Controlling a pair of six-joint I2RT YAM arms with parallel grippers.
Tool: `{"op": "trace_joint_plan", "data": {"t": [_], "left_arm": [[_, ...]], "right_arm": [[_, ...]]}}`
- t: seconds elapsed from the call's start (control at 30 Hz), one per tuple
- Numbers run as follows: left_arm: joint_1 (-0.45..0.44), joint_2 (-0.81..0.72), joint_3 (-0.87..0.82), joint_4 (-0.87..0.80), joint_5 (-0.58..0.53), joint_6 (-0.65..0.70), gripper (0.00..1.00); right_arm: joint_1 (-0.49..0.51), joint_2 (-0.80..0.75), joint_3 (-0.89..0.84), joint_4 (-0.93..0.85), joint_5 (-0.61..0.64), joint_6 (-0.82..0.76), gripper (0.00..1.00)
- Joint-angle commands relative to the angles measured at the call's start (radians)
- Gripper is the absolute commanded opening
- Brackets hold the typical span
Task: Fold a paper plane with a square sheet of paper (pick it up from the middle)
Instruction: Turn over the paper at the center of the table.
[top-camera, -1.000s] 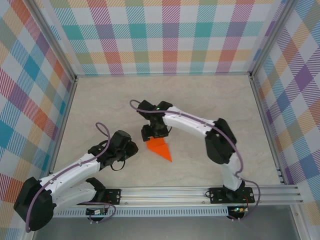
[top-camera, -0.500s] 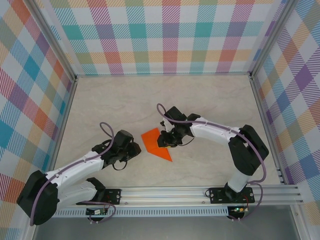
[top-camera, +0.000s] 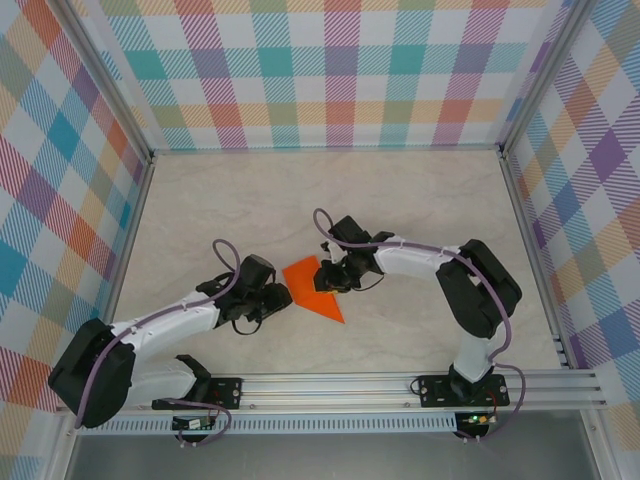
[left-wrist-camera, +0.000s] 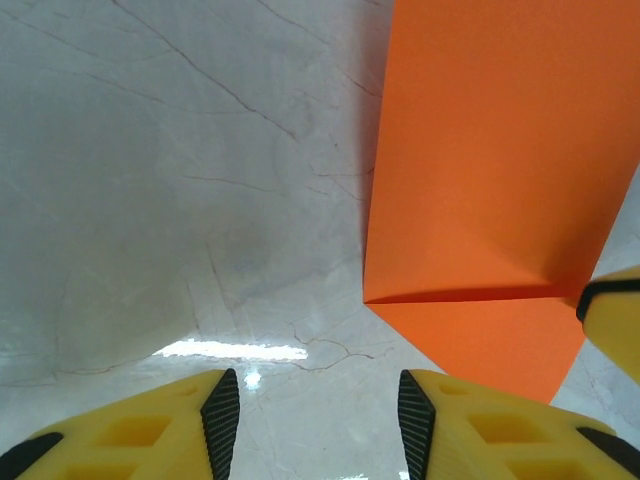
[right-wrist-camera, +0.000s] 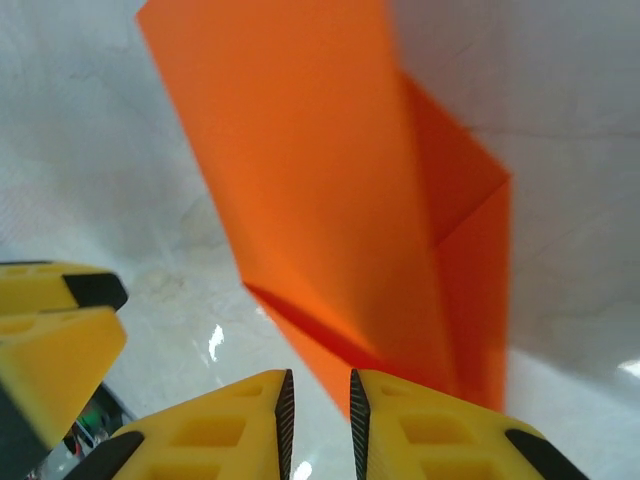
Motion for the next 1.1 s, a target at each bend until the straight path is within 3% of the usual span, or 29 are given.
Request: {"op": "trace_joint_plan", "data": {"t": [0.0, 0.53, 1.07], "left_arm": [[0.012, 0.022, 0.033, 0.006, 0.027, 0.021, 0.48], [0.023, 0.138, 0.077, 0.148, 0.148, 0.004, 0.53], [0.08, 0.264, 0.066, 0.296, 0.231, -0.008, 0.53]], "right_arm": [[-0.036, 0.027, -0.056, 0.116, -0.052, 0.037, 0.24], [-0.071, 0.083, -0.2, 0.249, -0.04, 0.167, 0.24], [-0.071, 0.091, -0.21, 0.217, -0.026, 0.165, 0.24]]}}
